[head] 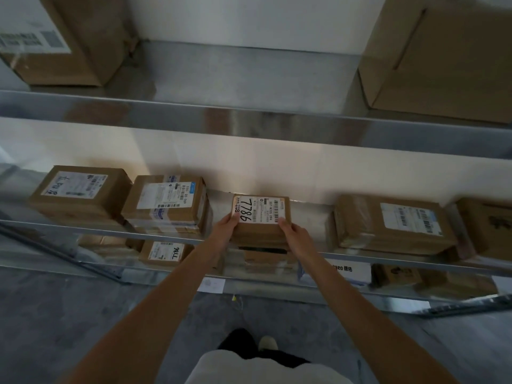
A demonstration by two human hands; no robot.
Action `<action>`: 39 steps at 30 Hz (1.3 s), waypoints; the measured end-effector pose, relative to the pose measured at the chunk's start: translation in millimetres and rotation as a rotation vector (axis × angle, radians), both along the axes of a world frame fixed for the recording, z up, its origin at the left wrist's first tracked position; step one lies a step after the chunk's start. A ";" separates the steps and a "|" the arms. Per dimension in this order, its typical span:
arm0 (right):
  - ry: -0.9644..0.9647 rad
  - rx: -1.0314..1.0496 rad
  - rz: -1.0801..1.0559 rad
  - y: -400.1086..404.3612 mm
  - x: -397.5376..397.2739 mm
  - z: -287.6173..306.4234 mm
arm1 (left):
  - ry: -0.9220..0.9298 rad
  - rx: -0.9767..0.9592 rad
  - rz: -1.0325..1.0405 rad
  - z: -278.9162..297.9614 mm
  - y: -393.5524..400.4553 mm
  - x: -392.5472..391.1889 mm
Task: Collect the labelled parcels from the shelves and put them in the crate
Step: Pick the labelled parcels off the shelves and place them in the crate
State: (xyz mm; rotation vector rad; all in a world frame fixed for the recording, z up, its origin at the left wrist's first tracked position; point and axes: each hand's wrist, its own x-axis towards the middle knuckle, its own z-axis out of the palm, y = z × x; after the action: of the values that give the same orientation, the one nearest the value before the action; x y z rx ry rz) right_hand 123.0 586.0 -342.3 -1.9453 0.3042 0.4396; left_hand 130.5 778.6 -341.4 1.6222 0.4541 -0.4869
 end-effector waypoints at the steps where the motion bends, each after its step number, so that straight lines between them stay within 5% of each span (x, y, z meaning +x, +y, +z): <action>1: 0.009 0.013 -0.019 2.9 3.2 -2.3 | -0.007 0.005 -0.011 0.9 2.2 3.8; 12: 0.035 0.129 -0.171 13.5 12.0 -6.7 | -0.050 -0.001 -0.002 -24.6 7.2 26.6; 23: -0.003 -0.138 0.040 -23.4 6.6 6.2 | -0.245 0.230 0.143 -3.2 -11.1 16.4; 27: -0.343 -0.223 -0.053 -108.7 -15.3 23.4 | -0.523 0.674 0.311 22.0 -44.0 11.4; 31: -0.571 -0.333 -0.346 -217.4 -21.1 25.5 | -0.759 0.653 0.248 56.0 -145.1 -3.8; 39: -0.090 -0.277 -0.498 -329.7 8.0 7.6 | -0.038 0.268 0.050 7.4 -297.9 10.1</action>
State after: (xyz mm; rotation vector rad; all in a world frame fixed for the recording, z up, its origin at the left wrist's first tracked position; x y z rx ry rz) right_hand 131.0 256.3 -334.6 -2.0567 0.8017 -0.0194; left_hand 140.6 480.7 -334.0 1.8687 0.5478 -0.3683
